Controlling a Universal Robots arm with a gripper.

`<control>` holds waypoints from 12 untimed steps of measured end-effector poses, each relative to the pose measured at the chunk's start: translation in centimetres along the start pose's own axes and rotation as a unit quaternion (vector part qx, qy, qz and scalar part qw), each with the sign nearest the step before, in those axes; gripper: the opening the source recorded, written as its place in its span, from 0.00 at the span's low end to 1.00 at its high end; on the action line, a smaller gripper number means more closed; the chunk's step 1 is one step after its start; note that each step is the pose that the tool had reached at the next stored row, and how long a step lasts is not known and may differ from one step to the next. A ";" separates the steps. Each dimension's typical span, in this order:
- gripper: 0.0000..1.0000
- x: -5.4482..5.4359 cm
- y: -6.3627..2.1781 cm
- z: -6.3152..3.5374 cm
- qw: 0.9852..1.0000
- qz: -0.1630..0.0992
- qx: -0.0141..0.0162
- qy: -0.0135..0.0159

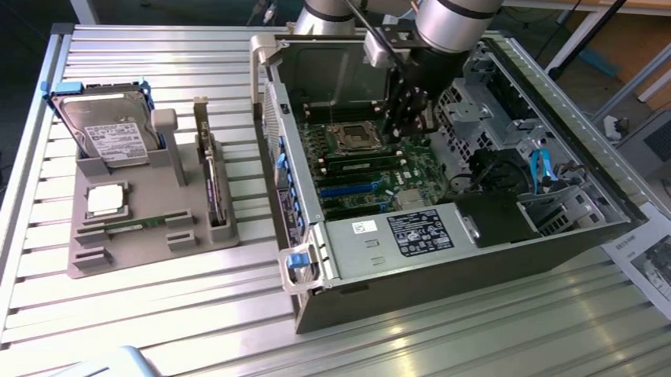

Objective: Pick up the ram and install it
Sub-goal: 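Insert the ram into the slot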

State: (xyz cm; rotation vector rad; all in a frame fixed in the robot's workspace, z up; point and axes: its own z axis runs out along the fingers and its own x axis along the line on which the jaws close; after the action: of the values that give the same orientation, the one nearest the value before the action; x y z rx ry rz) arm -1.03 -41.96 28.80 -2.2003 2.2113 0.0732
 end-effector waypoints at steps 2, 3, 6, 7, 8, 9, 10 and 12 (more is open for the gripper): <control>0.25 0.0 0.02 -0.82 1.000 0.000 0.000 0.000; 0.25 -0.1 0.02 -1.11 1.000 0.000 0.000 0.000; 0.25 -0.1 0.03 -1.75 1.000 0.000 0.000 0.000; 0.25 -0.1 0.04 -1.99 1.000 0.000 0.000 0.000; 0.25 -0.1 0.04 -2.23 1.000 0.000 0.000 0.000; 0.25 -0.1 0.04 -2.41 1.000 0.000 0.000 0.000; 0.25 -0.1 0.05 -2.62 1.000 0.000 0.000 0.000; 0.25 -0.2 0.05 -3.03 1.000 0.000 0.000 0.000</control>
State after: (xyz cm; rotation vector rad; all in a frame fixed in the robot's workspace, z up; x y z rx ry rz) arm -1.03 -41.95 31.84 -2.2006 2.2115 0.0726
